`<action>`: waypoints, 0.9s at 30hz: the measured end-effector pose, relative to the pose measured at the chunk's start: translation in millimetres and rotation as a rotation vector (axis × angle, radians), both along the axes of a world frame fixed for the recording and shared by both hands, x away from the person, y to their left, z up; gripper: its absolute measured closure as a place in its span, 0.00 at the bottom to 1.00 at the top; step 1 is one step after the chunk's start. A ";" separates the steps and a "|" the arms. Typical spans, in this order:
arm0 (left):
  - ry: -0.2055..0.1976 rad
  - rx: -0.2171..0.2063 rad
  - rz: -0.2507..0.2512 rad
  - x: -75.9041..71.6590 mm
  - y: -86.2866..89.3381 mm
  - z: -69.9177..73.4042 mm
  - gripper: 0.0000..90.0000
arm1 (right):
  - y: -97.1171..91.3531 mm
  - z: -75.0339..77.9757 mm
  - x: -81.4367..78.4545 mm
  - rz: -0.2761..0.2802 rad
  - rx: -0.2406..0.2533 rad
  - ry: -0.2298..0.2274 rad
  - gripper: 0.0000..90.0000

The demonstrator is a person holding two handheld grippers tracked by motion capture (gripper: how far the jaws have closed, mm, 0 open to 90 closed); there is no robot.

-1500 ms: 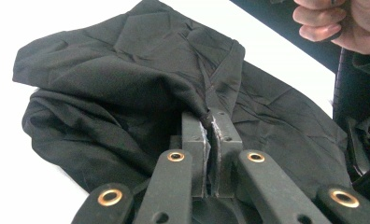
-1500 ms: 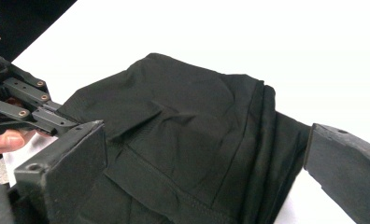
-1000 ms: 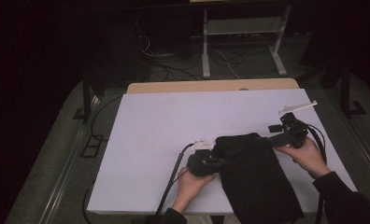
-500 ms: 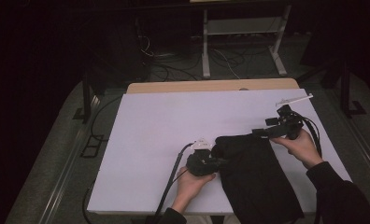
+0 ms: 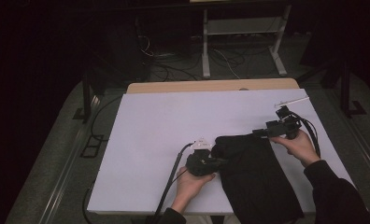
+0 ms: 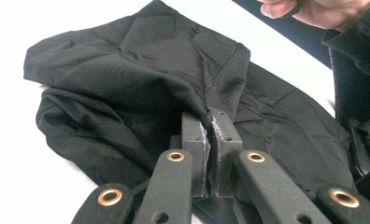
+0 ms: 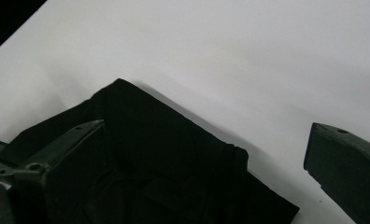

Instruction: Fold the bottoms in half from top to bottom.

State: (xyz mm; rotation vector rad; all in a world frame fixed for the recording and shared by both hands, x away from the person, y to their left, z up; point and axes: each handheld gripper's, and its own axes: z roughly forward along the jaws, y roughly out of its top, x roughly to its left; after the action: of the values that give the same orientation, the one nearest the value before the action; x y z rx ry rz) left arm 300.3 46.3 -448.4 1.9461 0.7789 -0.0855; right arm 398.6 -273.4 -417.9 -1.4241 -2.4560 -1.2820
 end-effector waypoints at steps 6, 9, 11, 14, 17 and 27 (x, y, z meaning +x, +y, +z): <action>0.002 0.007 -0.008 -1.6 -0.3 -2.8 0.94 | 1.4 -9.3 4.8 -0.009 0.004 0.026 0.00; 0.006 0.003 -0.003 -1.6 0.2 -3.6 0.94 | 4.1 -13.1 5.7 -0.002 -0.003 0.038 0.00; 0.004 0.003 -0.004 -1.5 0.4 -3.6 0.94 | 6.4 -15.8 6.1 0.003 -0.009 0.042 0.01; 0.004 0.001 -0.003 -1.7 0.3 -3.4 0.94 | 8.5 -20.2 6.5 0.008 0.001 0.051 0.05; 0.004 0.004 -0.004 -1.6 0.5 -3.9 0.94 | 10.5 -24.3 7.0 0.011 -0.005 0.062 0.08; 0.012 0.009 -0.008 -1.8 0.3 -7.9 0.94 | 10.7 -32.4 8.0 0.029 0.005 0.088 0.21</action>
State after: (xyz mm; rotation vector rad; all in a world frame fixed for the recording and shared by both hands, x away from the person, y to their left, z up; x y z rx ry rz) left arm 298.5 46.6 -456.2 1.9592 0.7810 -0.0990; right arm 406.7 -262.7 -450.3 -1.4065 -2.4060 -1.1923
